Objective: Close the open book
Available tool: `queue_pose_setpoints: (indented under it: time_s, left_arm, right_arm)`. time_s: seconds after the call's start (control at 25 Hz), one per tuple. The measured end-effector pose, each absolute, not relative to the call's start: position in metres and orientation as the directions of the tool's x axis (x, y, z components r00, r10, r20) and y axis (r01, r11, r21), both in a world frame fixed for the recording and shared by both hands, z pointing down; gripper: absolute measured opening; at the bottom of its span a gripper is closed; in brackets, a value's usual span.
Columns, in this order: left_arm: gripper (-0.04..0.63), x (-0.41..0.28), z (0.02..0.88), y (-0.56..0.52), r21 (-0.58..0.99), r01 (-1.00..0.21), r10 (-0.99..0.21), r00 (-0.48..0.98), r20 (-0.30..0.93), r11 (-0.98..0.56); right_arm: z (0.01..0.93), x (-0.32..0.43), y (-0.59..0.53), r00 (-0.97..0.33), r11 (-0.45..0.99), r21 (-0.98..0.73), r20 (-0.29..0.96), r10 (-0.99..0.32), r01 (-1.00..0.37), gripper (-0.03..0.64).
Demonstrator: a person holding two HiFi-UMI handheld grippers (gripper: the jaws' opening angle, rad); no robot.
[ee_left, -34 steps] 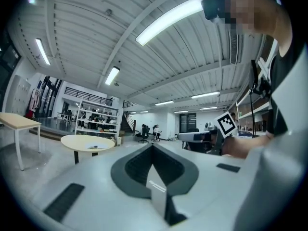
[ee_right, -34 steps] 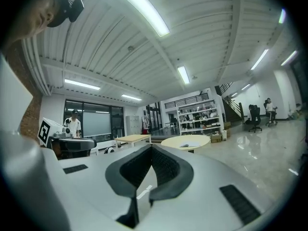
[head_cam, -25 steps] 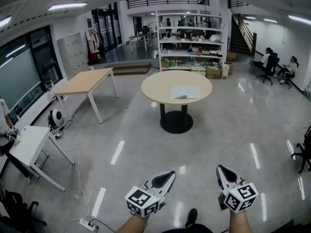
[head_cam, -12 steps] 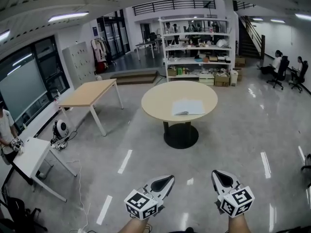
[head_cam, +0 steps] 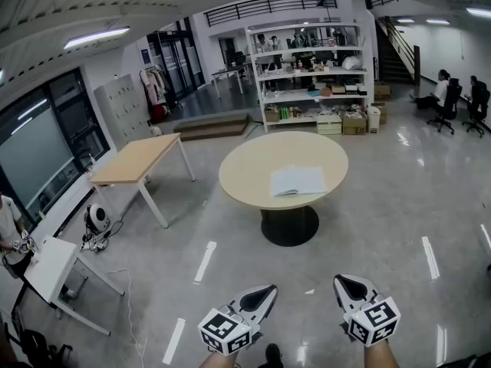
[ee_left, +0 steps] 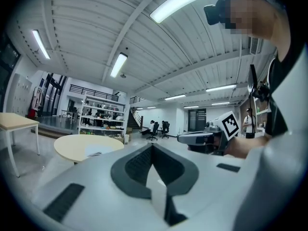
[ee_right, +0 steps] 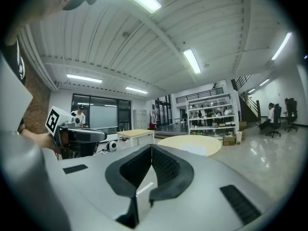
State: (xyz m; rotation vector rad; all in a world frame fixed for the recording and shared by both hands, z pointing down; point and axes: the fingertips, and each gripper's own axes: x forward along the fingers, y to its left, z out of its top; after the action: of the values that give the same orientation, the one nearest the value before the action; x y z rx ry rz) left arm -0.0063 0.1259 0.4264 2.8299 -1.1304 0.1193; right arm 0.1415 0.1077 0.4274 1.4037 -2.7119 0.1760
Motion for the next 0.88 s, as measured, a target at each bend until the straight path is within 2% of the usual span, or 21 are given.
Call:
queue_pose_setpoints:
  time_s: [0.56, 0.88]
  left_arm:
    - [-0.008, -0.081, 0.424, -0.133, 0.085, -0.642, -0.638, 0.766, 0.080, -0.762]
    - [-0.008, -0.112, 0.429, -0.234, 0.117, -0.634, -0.628, 0.774, 0.088, -0.765]
  right_arm:
    - [0.408, 0.068, -0.150, -0.532, 0.536, 0.000, 0.123, -0.838, -0.844, 0.000]
    - [0.413, 0.026, -0.242, -0.537, 0.541, -0.012, 0.144, -0.831, -0.841, 0.000]
